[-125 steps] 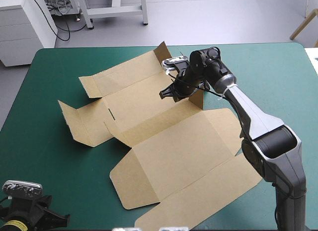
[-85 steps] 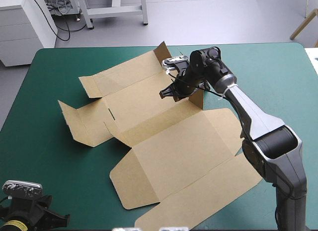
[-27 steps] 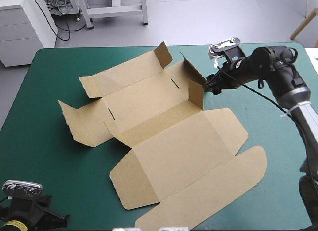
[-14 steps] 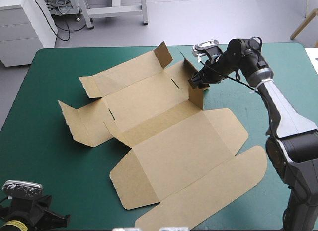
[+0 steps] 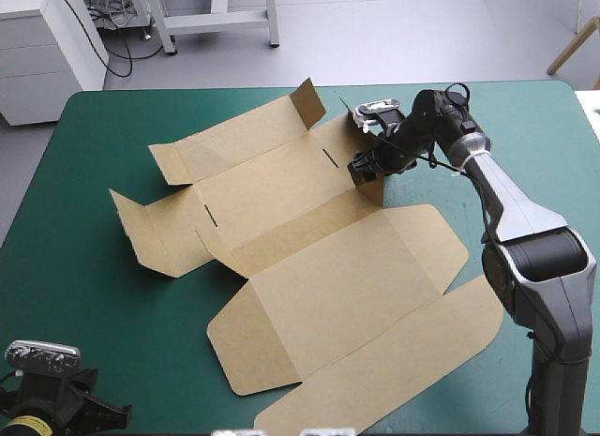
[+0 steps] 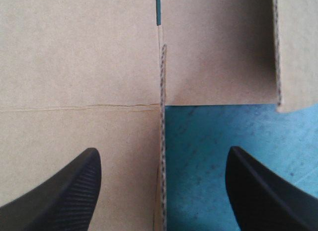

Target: Fold the box

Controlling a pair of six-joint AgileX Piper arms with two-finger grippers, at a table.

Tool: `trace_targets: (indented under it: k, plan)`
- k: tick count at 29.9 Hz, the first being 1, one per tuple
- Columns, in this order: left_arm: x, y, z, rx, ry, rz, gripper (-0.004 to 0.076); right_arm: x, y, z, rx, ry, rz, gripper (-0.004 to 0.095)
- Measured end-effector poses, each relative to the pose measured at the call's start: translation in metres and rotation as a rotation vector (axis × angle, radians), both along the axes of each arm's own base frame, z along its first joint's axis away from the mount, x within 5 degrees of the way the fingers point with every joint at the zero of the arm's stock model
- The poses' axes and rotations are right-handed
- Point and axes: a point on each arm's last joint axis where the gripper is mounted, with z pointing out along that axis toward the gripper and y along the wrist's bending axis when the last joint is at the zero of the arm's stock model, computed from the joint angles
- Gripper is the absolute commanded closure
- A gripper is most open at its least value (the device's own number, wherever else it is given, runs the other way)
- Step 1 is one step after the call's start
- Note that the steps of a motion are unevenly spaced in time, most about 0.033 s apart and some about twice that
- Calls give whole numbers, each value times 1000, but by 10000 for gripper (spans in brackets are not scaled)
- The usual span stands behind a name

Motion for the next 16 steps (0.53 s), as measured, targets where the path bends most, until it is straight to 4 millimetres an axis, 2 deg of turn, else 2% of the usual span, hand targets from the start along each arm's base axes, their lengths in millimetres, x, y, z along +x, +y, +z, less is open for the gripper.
trace_targets:
  k: [4, 10, 14, 16]
  plan:
    - [0, 0, 0, 0, 0, 0, 734, 1, 0, -3, -2, 2, -1, 406]
    - [0, 0, 0, 0, 0, 0, 734, 4, 1, -10, -6, 13, 0, 699]
    - [0, 0, 0, 0, 0, 0, 734, 5, 1, -20, -14, 45, 6, 928]
    - [0, 0, 0, 0, 0, 0, 734, 5, 2, -21, -12, 57, 9, 922]
